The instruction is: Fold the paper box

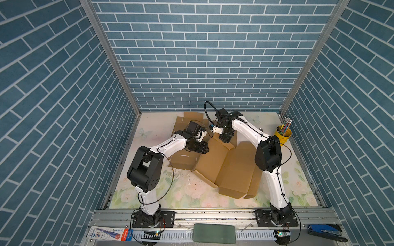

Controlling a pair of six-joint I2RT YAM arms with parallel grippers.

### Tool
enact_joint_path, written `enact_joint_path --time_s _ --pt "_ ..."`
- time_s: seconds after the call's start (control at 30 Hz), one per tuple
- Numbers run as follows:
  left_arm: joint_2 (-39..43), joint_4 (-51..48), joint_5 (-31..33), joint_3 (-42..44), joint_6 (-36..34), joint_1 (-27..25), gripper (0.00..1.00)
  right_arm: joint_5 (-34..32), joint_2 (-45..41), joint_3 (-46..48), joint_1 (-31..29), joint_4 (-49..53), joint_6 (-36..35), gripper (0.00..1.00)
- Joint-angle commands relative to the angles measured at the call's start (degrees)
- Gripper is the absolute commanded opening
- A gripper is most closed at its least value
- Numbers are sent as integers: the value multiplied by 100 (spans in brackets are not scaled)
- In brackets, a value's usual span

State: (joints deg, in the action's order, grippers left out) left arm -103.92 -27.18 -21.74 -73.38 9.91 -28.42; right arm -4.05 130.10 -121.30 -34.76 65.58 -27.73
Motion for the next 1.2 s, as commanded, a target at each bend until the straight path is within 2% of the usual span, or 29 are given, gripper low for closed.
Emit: enact_joint_path --time_s 0.0,0.1,0.33,0.5,0.63,0.77,0.93,1.17 --pt "-79 72 25 52 -15 43 63 -4 7 -235 -30 -44 190 40" --pt "-159 157 2 124 77 113 55 -59 -91 -372 -24 -106 477 42" --pt "-44 725 -112 643 525 135 47 409 -768 -459 22 -522 1601 50" --pt "59 937 0 907 796 150 40 268 -1215 -377 30 -601 2532 54" --pt "256 1247 133 1229 1138 228 30 43 -1973 75 38 -767 3400 56" --pt "438 1558 256 1470 1475 258 22 -428 -2677 493 123 -534 3932 60" --pt "513 1895 292 1700 1972 284 13 -383 -3511 1122 591 -225 4420 61" --pt "677 2438 146 1978 2908 302 2 -220 -4628 2482 1133 -758 4833 63"
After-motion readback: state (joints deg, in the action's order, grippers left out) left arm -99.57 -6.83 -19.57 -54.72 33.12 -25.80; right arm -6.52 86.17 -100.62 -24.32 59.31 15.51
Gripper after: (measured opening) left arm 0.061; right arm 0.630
